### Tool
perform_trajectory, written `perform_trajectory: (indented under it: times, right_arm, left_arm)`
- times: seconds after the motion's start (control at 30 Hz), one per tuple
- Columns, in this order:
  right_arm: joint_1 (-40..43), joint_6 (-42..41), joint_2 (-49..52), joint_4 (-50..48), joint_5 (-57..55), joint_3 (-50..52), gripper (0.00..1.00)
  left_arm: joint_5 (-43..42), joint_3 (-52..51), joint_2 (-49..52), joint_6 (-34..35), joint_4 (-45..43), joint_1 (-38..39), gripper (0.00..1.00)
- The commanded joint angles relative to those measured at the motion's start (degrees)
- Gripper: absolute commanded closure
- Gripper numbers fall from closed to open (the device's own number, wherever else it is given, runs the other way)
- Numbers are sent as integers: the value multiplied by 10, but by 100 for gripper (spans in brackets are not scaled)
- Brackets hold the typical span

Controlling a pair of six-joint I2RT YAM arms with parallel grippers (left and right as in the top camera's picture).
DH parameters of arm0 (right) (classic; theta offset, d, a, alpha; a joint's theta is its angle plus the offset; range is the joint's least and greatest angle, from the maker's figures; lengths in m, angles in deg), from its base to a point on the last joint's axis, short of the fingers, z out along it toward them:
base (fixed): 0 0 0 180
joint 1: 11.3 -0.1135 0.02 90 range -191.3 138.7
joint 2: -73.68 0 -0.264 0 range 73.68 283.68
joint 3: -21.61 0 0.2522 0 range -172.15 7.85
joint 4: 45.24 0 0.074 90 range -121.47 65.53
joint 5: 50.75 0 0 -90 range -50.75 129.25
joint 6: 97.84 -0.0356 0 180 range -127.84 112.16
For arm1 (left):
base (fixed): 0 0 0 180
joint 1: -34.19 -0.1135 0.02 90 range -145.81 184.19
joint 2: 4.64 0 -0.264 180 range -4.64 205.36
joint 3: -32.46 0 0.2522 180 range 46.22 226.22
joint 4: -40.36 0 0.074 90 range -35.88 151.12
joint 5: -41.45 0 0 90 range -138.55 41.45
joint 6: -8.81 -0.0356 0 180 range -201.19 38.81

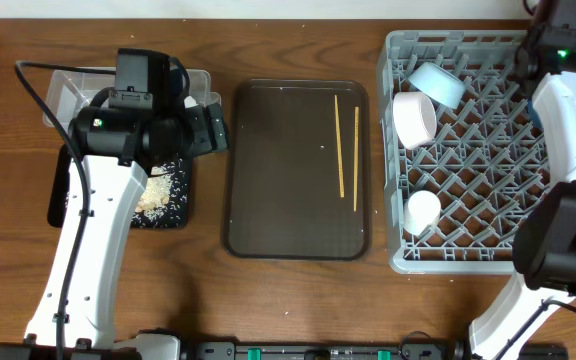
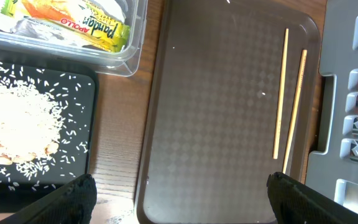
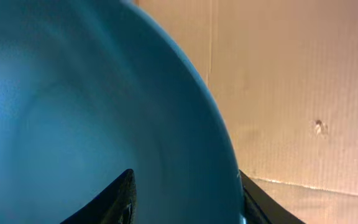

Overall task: Sort waste into correct bins and load items into the dishwasher rack
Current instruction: 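Carry the blue plate right and stand it upright in the rack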

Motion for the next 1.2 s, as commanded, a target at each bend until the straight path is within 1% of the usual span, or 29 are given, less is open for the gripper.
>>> perform_trajectory:
  times: [0.0, 0.07, 0.23, 0.27, 0.37, 0.53, 0.63, 0.7, 0.8, 0.93, 1.1, 1.17]
  right_arm:
    - [-17, 0, 18, 6, 36, 7, 55]
    - [-23, 0, 18, 7, 36, 7, 55]
    - [-33, -1, 18, 20, 37, 7, 50]
    - [-34, -1, 18, 26, 37, 7, 48]
    - [-37, -1, 18, 52, 49, 7, 46]
    - [-37, -28, 18, 77, 71, 7, 41]
    - [-38, -50, 16, 74, 81, 7, 34]
    - [-39, -60, 10, 67, 95, 7, 28]
    - [-39, -94, -8, 42, 115, 7, 15]
    - [-44, -127, -54, 36, 209, 7, 1]
    - [-46, -186, -109, 42, 343, 7, 1]
    - [-46, -226, -127, 42, 387, 7, 1]
  left_arm:
    - [7, 3, 3, -5, 0, -2, 10]
    - [7, 3, 3, -5, 0, -2, 10]
    - [7, 3, 3, -5, 0, -2, 10]
    - [7, 3, 3, -5, 0, -2, 10]
    - [7, 3, 3, -5, 0, -2, 10]
    - [7, 3, 3, -5, 0, -2, 10]
    - [7, 3, 3, -5, 0, -2, 10]
    - [7, 3, 3, -5, 0, -2, 10]
    - [7, 3, 3, -5, 0, -2, 10]
    - [7, 3, 3, -5, 0, -2, 10]
    - [7, 3, 3, -5, 0, -2, 10]
    - [7, 3, 3, -5, 0, -2, 10]
